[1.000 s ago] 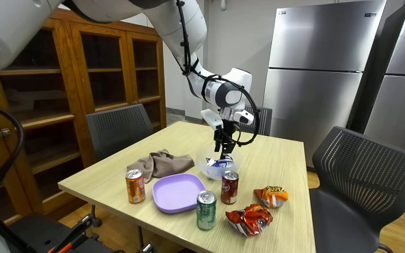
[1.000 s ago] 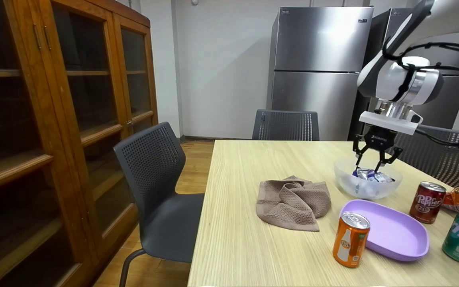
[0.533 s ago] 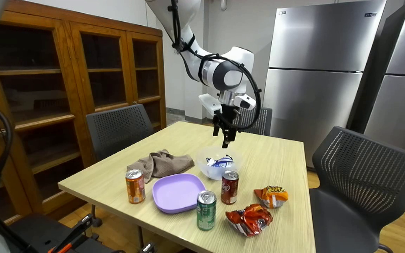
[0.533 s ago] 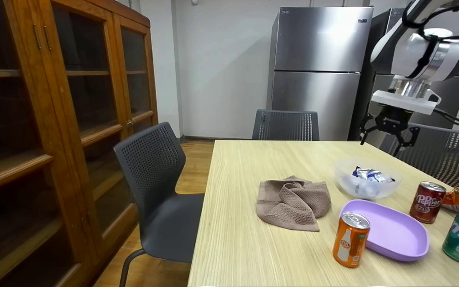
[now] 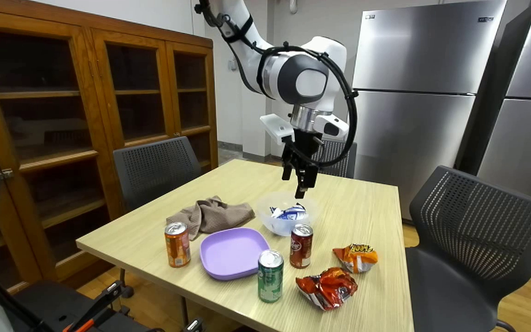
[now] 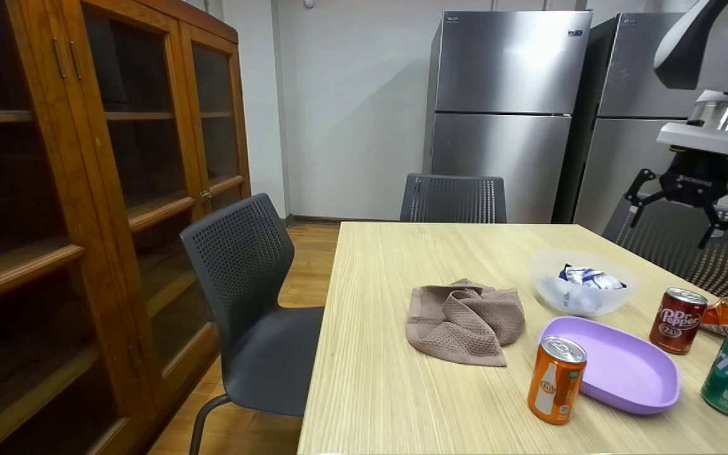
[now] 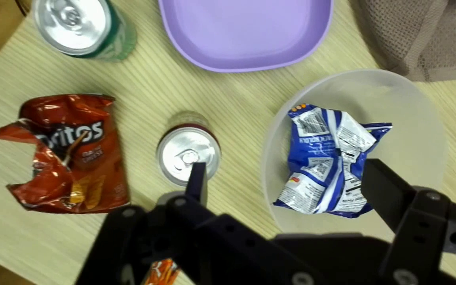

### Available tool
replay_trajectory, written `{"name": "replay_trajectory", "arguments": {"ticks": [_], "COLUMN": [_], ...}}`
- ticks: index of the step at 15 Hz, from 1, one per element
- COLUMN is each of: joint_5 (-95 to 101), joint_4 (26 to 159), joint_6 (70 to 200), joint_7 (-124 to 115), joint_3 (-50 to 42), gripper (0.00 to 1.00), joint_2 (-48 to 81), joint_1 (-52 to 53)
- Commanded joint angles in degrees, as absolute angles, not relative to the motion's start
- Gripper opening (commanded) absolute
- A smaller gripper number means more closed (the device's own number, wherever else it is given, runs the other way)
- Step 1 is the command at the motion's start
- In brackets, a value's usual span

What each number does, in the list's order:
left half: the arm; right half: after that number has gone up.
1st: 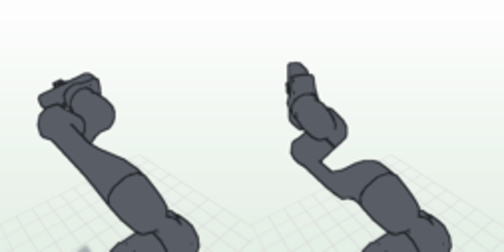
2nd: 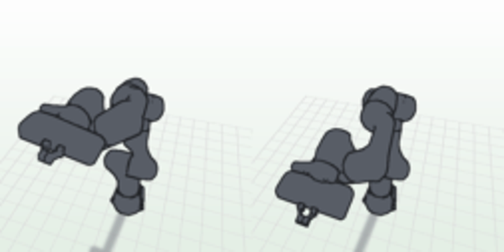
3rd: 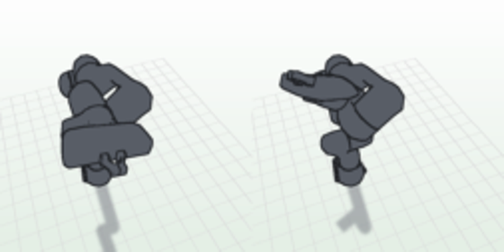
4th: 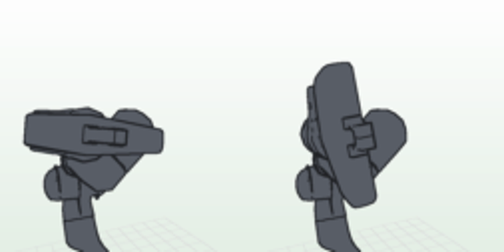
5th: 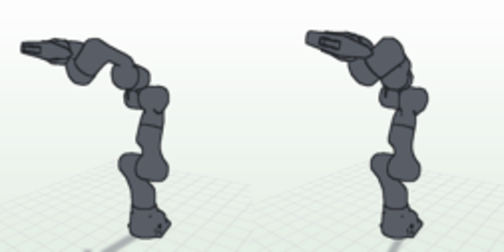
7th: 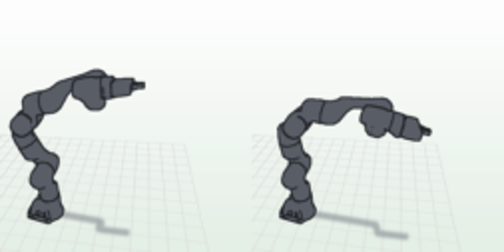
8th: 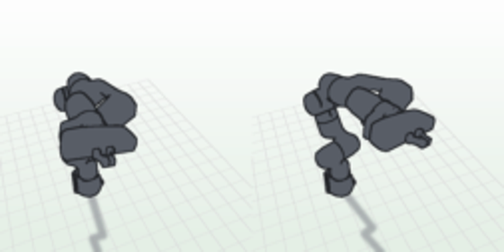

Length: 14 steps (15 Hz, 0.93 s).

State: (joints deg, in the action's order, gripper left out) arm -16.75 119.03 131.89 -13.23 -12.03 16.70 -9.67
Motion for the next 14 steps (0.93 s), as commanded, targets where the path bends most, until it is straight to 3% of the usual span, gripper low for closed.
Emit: {"name": "replay_trajectory", "arguments": {"ticks": [1, 14], "joint_5": [-13.58, -10.52], "joint_4": [126.86, 131.74], "joint_6": [133.03, 133.54], "joint_7": [-12.03, -12.78], "joint_3": [-13.28, -16.17], "gripper": [1.0, 1.0], "joint_2": [9.78, 9.7], "joint_1": [-10.97, -13.66]}}
